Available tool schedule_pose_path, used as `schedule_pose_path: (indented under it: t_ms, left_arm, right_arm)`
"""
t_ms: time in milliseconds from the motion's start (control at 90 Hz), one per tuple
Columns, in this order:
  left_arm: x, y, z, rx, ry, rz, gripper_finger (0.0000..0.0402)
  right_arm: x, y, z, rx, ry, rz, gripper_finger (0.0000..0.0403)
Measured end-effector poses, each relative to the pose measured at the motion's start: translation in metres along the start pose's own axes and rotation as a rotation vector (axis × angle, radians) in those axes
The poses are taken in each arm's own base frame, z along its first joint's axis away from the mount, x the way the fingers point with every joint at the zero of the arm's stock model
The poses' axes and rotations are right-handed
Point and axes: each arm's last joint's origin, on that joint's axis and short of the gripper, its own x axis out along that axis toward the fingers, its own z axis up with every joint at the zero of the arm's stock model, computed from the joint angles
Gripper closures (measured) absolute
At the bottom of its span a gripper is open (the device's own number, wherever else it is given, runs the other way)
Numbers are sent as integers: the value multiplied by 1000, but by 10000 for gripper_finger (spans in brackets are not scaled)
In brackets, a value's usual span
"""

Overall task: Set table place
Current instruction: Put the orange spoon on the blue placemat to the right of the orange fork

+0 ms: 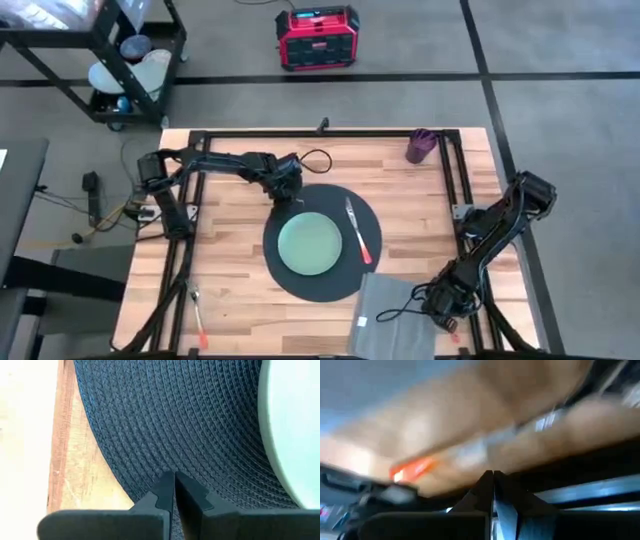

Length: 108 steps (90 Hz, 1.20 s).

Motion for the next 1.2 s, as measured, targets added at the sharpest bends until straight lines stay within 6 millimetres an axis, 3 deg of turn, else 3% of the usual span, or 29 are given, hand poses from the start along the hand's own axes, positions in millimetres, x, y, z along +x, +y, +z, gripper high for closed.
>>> schedule_pose_path:
  t_ms: [256, 589, 1033, 1200]
  left_arm:
    - [0, 0, 0, -7, 1, 11, 401]
    - [0, 1, 4, -2, -36, 20, 401]
    - [0, 1, 4, -9, -35, 19, 401]
    - [0, 1, 3, -11, -35, 18, 401]
  right_arm:
    - [-15, 1, 26, 30, -53, 89, 403]
    - [-12, 2, 21, 57, -59, 83, 395]
    - [-21, -6, 39, 183, -41, 103, 271]
    - [-22, -10, 39, 218, -54, 65, 252]
